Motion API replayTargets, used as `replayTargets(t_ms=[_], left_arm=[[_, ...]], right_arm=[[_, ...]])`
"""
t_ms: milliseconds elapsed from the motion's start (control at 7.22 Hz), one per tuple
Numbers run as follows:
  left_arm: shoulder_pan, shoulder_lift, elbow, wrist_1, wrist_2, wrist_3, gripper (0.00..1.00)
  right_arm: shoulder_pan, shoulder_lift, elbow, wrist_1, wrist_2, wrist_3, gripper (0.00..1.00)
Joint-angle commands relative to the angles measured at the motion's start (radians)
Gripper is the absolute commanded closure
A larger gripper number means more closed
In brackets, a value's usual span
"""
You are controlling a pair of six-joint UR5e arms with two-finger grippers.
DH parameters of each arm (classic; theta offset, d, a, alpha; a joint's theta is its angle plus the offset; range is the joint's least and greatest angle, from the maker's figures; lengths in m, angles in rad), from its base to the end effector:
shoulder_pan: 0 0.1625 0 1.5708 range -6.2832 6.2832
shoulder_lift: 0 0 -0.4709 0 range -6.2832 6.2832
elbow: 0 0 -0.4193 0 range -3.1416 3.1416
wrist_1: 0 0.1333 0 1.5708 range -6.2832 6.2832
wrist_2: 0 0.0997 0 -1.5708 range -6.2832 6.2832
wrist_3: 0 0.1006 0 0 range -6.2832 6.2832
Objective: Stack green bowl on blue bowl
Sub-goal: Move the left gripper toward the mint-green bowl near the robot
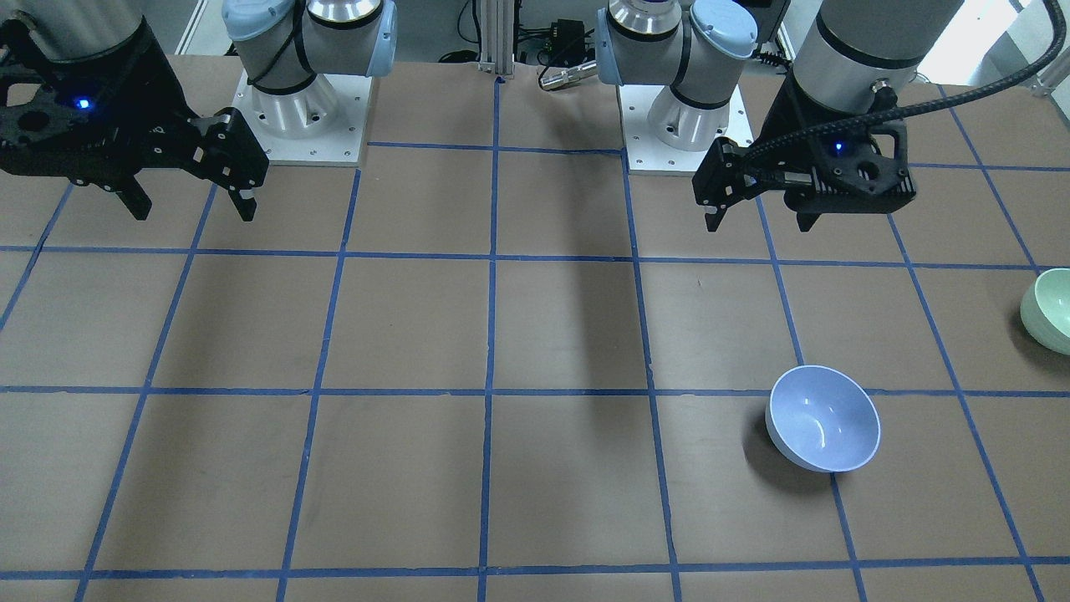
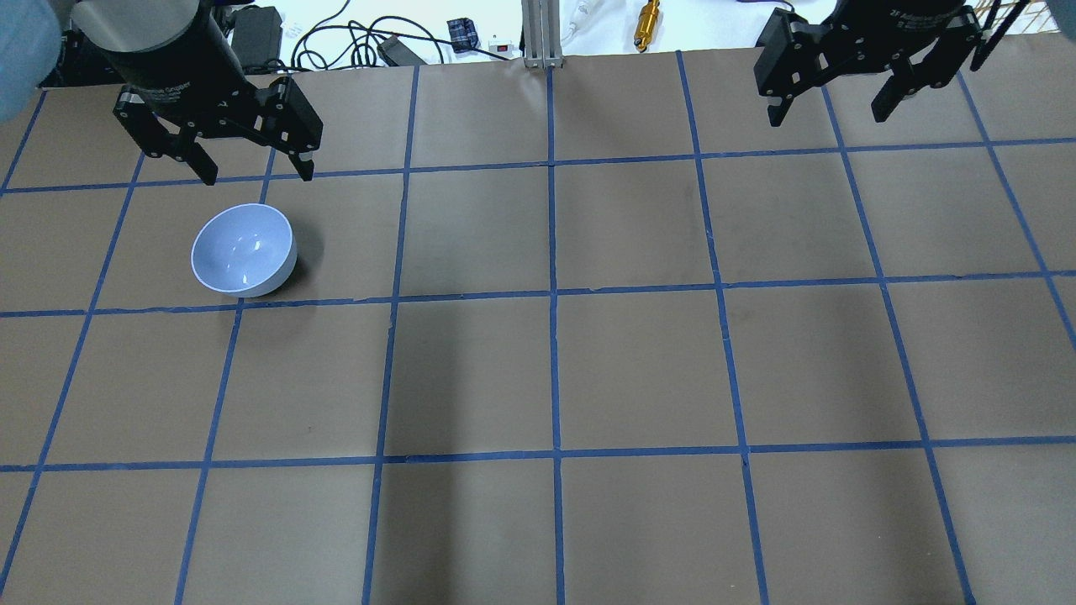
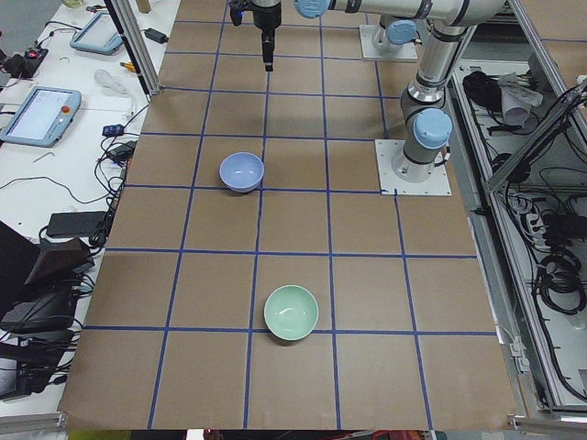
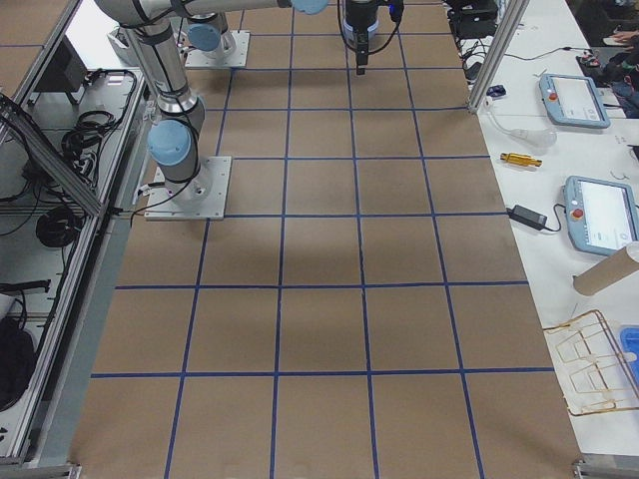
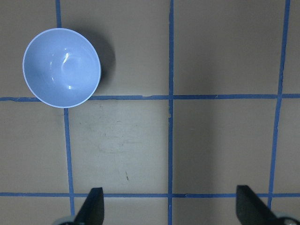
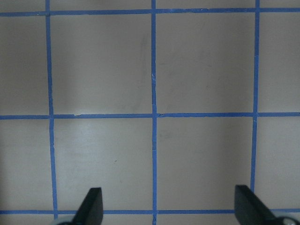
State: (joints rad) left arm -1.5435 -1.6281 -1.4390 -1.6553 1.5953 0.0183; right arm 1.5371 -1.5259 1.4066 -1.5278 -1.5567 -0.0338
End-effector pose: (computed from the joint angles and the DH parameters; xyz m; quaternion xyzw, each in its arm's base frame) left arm -0.1159 -0.5472 0.5623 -0.0044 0.9999 0.0053 0.0121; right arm 0.1163 -0.5488 0.5901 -0.0003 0.9992 -0.0384 0.0058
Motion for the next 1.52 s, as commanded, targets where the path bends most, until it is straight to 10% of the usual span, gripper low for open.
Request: replayTargets(t_ms=[0, 831, 1385], left_arm=[[-0.001, 0.004, -0.001, -0.001, 0.000, 0.006, 0.00], [0.184, 0.027, -0.012, -0.020, 0.002, 0.366, 0.00], [0.619, -0.021, -0.020, -0.020, -0.008, 1.174, 0.00]], right_arm=[[0.000, 0.000, 0.000, 0.000, 0.001, 0.000, 0.00], [0.000, 0.001, 0.000, 0.000, 0.000, 0.000, 0.00], [0.000, 0.001, 0.000, 0.000, 0.000, -0.001, 0.00]])
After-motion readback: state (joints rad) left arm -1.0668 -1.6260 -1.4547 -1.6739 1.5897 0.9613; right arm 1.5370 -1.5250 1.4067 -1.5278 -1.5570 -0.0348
